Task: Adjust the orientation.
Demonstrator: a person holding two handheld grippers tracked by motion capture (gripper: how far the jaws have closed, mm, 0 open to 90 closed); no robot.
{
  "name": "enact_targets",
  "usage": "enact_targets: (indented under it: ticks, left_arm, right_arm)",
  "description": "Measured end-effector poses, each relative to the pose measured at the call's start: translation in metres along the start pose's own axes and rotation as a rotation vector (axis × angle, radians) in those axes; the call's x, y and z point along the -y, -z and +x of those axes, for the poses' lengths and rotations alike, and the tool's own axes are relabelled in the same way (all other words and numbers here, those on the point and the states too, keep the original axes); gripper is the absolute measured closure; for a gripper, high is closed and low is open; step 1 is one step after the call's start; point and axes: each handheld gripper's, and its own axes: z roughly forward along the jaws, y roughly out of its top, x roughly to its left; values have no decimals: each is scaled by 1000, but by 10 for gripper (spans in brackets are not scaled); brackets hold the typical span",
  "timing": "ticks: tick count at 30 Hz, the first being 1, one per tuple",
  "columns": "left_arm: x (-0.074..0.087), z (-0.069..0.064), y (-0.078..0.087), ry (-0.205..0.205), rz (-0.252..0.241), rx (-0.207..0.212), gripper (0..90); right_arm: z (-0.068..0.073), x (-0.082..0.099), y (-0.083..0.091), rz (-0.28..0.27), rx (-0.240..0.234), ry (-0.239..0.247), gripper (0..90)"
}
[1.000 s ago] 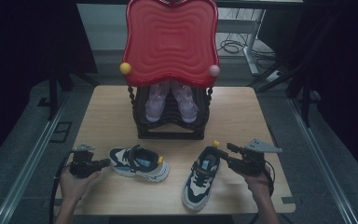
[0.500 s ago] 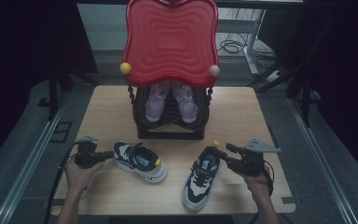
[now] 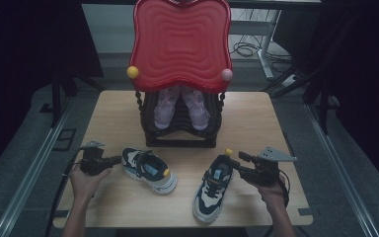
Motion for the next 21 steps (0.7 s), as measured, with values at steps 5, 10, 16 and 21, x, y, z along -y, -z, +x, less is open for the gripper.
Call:
enact_targets:
  ticks: [5,10,16,21]
  left_arm:
    - [-2,-16,26,-35,-83,20,820]
    - [-2,-36,39,-105,-105,37,653]
    - [1,-48,46,-135,-100,28,507]
    - [4,-50,52,-141,-107,26,450]
  right_arm:
    - [1,-1,0,-10,-6,-20,480]
    - [7,-6,-1,-19,-21,-16,458]
    - [14,-8,-2,-10,-44,3,461]
    - [20,-10,-9,9,-75,10,488]
